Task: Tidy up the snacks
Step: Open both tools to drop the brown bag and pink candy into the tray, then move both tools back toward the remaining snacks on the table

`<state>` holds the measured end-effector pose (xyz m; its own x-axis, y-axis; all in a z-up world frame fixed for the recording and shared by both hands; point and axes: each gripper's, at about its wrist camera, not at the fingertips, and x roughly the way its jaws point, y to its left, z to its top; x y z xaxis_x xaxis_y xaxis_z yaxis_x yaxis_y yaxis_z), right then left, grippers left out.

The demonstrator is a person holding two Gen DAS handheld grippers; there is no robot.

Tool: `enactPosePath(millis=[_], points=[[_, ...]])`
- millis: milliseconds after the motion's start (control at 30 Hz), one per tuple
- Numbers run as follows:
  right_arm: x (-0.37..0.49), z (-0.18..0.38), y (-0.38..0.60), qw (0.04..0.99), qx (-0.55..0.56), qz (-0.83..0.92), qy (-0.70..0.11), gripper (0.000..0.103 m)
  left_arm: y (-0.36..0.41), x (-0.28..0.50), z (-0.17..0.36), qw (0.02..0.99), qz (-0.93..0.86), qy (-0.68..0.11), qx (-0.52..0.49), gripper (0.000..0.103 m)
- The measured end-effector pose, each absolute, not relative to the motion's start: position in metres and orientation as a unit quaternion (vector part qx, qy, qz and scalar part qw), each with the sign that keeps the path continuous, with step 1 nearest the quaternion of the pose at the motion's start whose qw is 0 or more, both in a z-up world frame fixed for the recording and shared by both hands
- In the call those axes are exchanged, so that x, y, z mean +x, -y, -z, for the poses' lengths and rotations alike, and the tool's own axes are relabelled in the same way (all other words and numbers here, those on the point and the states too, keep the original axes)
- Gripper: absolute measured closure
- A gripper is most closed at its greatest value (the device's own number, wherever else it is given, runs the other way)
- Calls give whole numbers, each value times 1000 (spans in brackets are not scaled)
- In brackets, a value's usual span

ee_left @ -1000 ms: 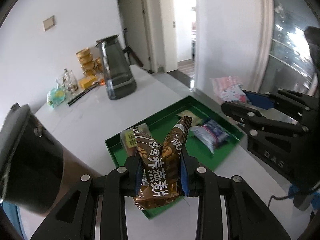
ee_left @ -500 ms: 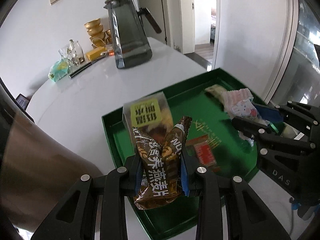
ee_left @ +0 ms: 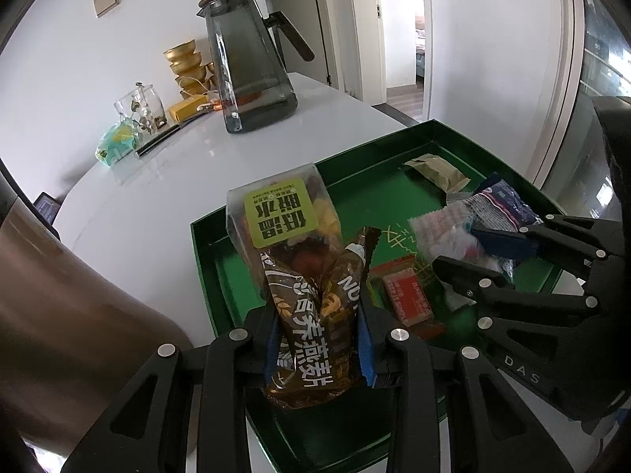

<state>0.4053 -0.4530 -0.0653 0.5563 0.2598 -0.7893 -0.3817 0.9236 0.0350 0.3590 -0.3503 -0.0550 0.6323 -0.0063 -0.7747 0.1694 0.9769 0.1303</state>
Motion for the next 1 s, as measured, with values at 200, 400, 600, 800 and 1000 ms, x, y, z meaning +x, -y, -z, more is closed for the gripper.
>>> enactPosePath(millis=[200,400,600,800,1000], points=[[401,61,458,884,-66,-180,-427,1,351,358,57,895,53,-434,88,72],[395,49,462,891,-67,-170,-416,0,352,354,48,900,52,-424,87,63],[386,27,473,903,-71,-147,-398,0,351,348,31,910,49,-405,80,49],[370,-7,494,920,-71,-113,-369,0,360,333,10,918,64,-384,76,48],[346,-52,522,940,-62,-64,-329,0,365,311,-21,929,80,-355,67,48]])
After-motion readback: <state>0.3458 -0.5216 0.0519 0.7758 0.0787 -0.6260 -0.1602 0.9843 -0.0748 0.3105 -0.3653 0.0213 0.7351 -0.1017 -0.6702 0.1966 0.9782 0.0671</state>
